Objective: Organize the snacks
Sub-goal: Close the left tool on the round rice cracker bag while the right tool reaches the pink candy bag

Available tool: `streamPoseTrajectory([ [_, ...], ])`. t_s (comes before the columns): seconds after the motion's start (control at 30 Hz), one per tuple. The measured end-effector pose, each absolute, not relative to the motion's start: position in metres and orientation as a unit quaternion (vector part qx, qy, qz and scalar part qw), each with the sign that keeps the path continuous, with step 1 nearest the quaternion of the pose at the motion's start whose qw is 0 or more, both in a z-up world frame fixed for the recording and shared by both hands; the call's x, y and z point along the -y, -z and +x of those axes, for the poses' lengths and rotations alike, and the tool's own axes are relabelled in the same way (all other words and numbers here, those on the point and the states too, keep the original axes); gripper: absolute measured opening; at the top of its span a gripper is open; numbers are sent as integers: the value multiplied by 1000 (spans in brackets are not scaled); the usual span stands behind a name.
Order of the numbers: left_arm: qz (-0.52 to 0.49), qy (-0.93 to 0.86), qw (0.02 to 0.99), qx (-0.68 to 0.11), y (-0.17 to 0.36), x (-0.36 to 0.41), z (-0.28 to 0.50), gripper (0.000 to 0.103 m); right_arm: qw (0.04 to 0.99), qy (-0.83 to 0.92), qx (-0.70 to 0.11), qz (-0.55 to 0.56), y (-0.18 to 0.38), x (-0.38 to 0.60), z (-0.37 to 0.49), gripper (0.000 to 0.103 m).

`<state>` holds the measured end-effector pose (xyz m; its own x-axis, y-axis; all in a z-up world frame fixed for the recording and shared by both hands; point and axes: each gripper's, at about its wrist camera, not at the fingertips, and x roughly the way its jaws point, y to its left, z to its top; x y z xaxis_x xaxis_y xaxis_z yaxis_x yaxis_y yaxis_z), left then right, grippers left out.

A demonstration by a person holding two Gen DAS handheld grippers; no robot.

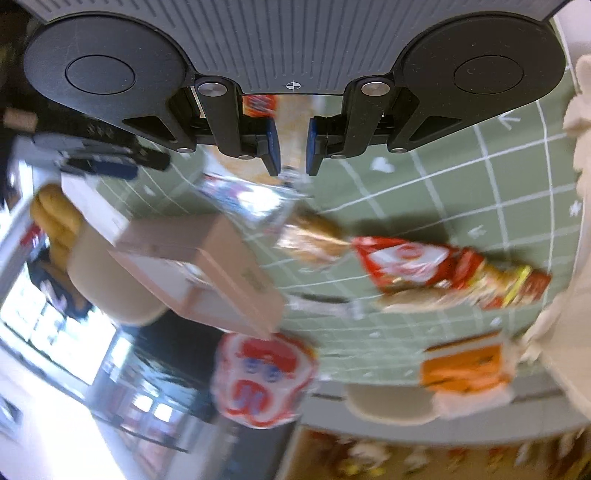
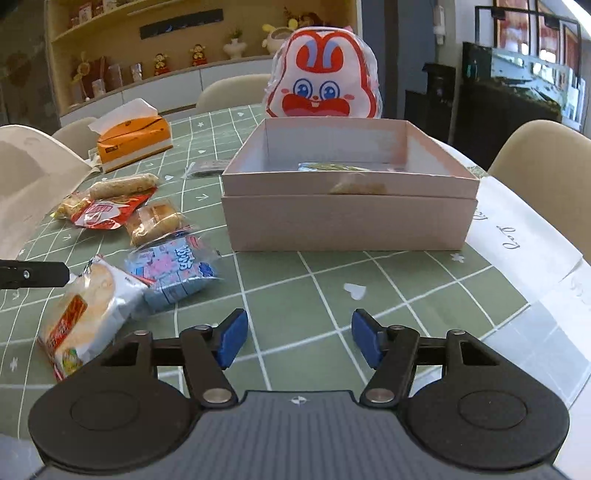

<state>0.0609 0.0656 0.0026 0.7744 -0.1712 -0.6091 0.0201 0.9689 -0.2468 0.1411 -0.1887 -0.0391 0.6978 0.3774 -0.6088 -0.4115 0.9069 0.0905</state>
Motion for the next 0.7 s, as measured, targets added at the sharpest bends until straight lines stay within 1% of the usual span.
streamPoseTrajectory([
  [0.1, -54, 63, 941, -329, -5, -35, 53, 19, 918, -228, -323, -4, 39, 196, 144, 67],
  [0.27, 49, 48, 936, -345, 8, 4, 51, 22, 915, -242, -321, 34, 41, 207, 145, 68],
  [0.4, 80, 36, 937, -339, 10, 12, 51, 22, 911, -251, -321, 57, 41, 214, 146, 69],
  [0.53, 95, 36, 937, -334, 10, 16, 48, 21, 911, -254, -321, 57, 42, 213, 145, 72],
  [0.7, 103, 48, 939, -325, 12, 23, 43, 22, 911, -249, -327, 19, 39, 195, 145, 75],
])
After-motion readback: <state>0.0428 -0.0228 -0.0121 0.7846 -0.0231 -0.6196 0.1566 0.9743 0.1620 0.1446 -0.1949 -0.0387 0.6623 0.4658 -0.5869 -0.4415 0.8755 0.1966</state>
